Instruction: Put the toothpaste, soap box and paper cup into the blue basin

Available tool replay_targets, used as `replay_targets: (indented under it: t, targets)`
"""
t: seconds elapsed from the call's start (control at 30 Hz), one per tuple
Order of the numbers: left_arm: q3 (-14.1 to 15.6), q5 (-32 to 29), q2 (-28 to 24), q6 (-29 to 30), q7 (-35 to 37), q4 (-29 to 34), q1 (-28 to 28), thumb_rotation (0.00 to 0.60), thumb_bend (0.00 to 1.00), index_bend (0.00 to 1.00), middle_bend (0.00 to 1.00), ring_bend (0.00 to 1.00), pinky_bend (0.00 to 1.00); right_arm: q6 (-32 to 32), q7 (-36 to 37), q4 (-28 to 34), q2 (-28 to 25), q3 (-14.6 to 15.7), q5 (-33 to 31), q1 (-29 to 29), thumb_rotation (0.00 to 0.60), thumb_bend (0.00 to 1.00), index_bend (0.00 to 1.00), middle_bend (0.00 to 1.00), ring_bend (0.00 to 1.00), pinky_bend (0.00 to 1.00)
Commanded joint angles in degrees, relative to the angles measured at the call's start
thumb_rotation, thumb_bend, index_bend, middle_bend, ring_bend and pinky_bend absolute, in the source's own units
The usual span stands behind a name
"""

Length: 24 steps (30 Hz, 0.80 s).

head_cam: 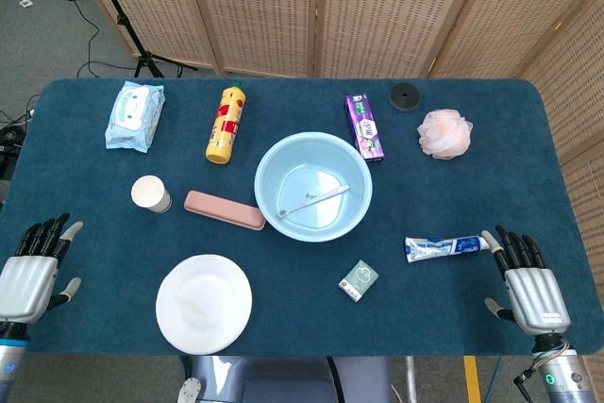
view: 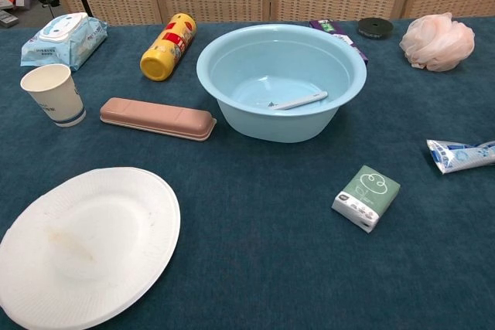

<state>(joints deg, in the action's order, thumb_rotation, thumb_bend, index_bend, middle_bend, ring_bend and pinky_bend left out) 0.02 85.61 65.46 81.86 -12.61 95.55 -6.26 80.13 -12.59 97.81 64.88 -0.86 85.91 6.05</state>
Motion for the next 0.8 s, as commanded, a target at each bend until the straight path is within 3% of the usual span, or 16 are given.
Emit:
replay_targets:
  t: [0.03, 0.33, 0.6, 0.8]
  targets:
    - [0.1, 0.1, 0.0, 0.0, -0.1, 0.1, 0.0, 0.6, 0.27, 0.0, 0.0, 0.0, 0.09, 0.1, 0.1, 0.1, -0.1, 0.0, 0.1, 0.0, 0.6, 0.16, 0.0, 0.0, 0.0, 0.05]
    - [0.1, -0.4, -0.2, -0.5, 0.4, 0.3, -0.1, 0.6, 0.27, 0.0, 0.0, 0.0, 0.09, -3.1, 0.9, 0.3, 0.4, 0.3, -0.5, 1.3, 0.6, 0.16, 0.0, 0.0, 0.0, 0.05]
    - [0.3, -0.4, -0.1, -1.3, 0.5, 0.3, -0.3, 0.6, 0.27, 0.0, 0.0, 0.0, 0.09, -15.2, -3.8, -1.6, 3.6, -2.7, -5.6, 9.4, 0.6, 0.16, 0.0, 0.0, 0.0, 0.05]
    - [0.5, -0.1, 0.0, -1.6, 0.7, 0.3, -0.5, 0.6, 0.27, 0.0, 0.0, 0.0, 0.09, -20.2, -7.5, -3.7, 6.8, -4.6, -10.0, 13.7, 0.6, 0.16, 0.01, 0.0, 0.0, 0.05]
